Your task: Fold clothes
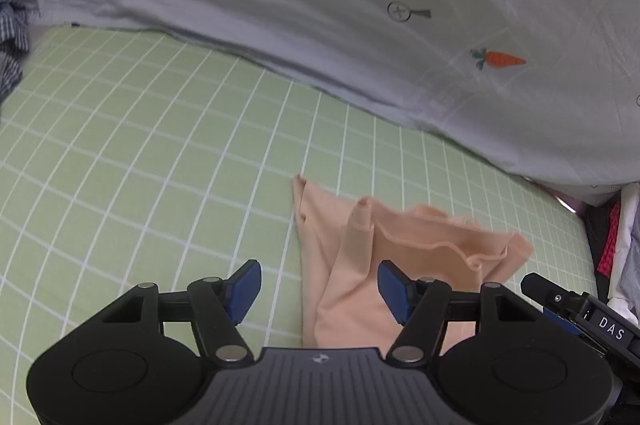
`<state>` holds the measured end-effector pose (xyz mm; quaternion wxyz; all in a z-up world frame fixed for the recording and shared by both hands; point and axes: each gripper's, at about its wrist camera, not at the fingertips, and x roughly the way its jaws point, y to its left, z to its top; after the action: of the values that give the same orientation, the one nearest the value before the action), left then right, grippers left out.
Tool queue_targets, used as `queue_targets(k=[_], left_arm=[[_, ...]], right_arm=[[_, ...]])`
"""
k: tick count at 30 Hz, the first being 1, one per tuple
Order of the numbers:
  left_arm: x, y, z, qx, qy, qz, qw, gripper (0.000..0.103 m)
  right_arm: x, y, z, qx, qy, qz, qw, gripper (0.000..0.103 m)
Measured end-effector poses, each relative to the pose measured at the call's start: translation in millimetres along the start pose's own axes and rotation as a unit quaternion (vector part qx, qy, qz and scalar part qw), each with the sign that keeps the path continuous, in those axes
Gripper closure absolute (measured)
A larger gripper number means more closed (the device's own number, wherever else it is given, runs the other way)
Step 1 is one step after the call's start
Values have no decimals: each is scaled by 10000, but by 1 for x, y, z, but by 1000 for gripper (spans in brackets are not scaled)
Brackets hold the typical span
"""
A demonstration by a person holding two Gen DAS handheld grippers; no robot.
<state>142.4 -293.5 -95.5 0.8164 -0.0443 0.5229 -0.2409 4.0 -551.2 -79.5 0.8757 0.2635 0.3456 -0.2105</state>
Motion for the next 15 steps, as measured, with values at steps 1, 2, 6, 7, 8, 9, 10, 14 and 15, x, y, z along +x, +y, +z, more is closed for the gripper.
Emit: queue_targets(k=[1, 2, 6, 7, 8, 9, 10, 14, 15], left_arm=[[3, 2, -5, -16, 126, 35, 9999, 38], [5, 4, -11, -31, 252, 70, 9997, 38], [16, 9, -27, -58, 642, 150, 9978, 38], [18, 7, -28, -40, 652, 150, 9977, 38], [20, 5, -28, -21, 656, 150, 9977, 38], [21, 2, -27, 9, 626, 138, 9979, 38], [22, -1, -25, 37, 594, 120, 9982, 38], [31, -13, -12, 58, 453, 89, 9989, 38], [34, -15, -8, 53, 423, 96, 9990, 38]], right_arm=[[-1, 0, -5, -2, 39, -58, 10000, 18], [-2, 0, -9, -21, 62, -120, 9999, 18], [-2, -1, -23, -149, 142, -218, 9996, 18], [1, -2, -25, -173, 212, -223, 9994, 18], [5, -3, -27, -172, 281, -210, 9992, 18], [9, -3, -28, -163, 351, -192, 9991, 18], [12, -3, -28, -169, 400, -160, 9989, 18], [26, 6, -28, -293, 572, -57, 9979, 18], [29, 9, -27, -325, 622, -34, 9975, 18]])
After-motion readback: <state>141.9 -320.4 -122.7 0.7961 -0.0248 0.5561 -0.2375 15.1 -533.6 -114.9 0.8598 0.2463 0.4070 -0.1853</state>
